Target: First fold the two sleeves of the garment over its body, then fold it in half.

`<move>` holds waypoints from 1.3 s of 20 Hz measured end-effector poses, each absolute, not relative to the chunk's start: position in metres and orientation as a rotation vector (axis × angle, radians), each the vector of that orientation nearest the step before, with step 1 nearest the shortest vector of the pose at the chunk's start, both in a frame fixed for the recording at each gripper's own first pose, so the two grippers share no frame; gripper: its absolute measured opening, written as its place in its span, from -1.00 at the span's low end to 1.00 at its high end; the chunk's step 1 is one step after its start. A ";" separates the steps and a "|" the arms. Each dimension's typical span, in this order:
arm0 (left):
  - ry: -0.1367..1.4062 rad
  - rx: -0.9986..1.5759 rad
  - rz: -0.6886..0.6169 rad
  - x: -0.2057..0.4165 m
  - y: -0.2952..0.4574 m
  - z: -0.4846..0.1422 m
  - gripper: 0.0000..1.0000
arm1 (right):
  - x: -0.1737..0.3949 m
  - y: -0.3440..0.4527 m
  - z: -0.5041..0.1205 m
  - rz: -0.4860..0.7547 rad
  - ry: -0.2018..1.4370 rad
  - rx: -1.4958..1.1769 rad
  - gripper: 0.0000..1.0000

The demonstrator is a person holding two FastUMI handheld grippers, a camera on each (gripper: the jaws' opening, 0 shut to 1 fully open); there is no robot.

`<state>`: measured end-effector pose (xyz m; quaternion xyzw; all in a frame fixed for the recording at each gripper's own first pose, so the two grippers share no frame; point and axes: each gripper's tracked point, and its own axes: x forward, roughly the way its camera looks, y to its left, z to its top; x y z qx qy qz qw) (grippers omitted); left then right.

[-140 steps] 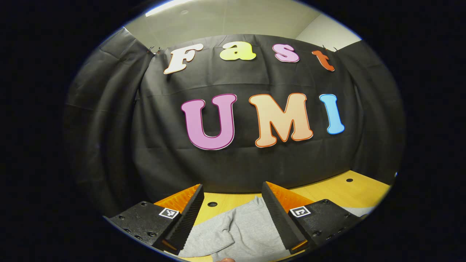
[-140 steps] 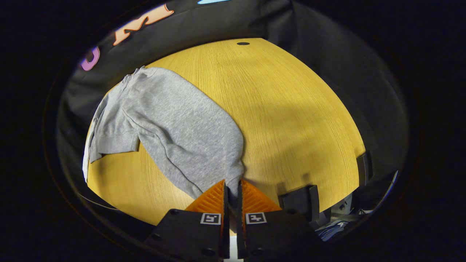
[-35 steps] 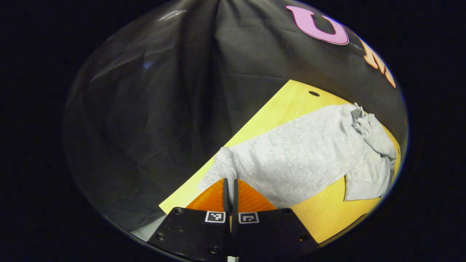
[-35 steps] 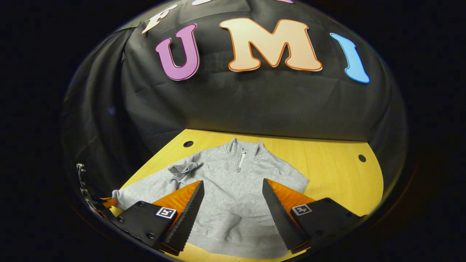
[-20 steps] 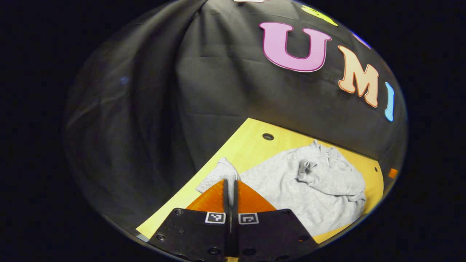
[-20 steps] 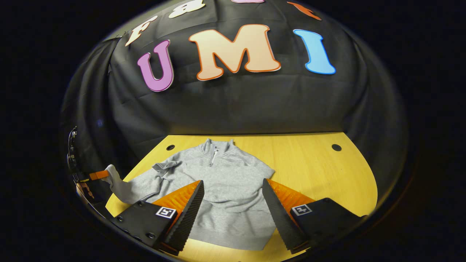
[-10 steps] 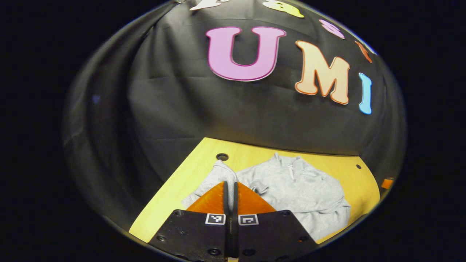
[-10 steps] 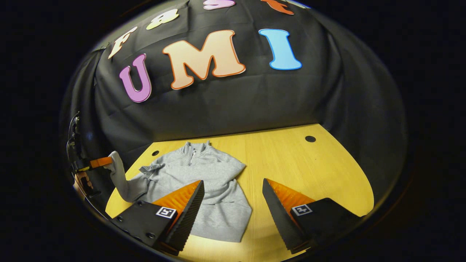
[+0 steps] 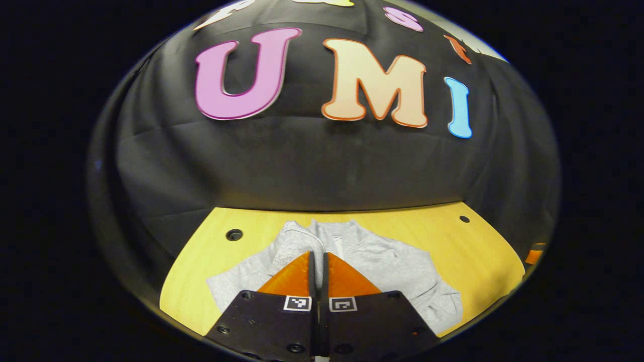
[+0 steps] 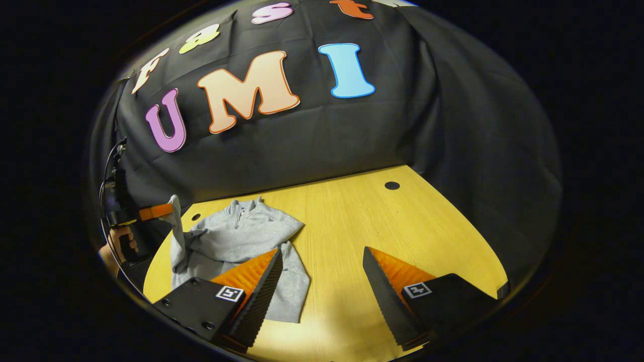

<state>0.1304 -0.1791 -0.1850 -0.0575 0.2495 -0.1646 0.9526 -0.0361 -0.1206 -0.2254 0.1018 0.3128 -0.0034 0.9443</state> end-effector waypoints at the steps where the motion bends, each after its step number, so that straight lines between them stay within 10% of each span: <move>1: 0.510 -0.123 -0.357 0.132 -0.196 -0.184 -1.00 | -0.039 -0.124 -0.227 -0.011 0.640 0.208 0.98; 22: 0.655 0.017 -0.629 0.111 -0.386 -0.252 -0.91 | -0.067 -0.080 -0.271 0.116 0.726 0.204 0.97; 23: 0.656 0.006 -0.632 0.109 -0.386 -0.250 -0.74 | -0.066 -0.077 -0.273 0.122 0.728 0.203 0.98; 26: 0.607 0.000 -0.604 0.102 -0.362 -0.236 0.99 | -0.065 -0.067 -0.276 0.138 0.732 0.194 0.98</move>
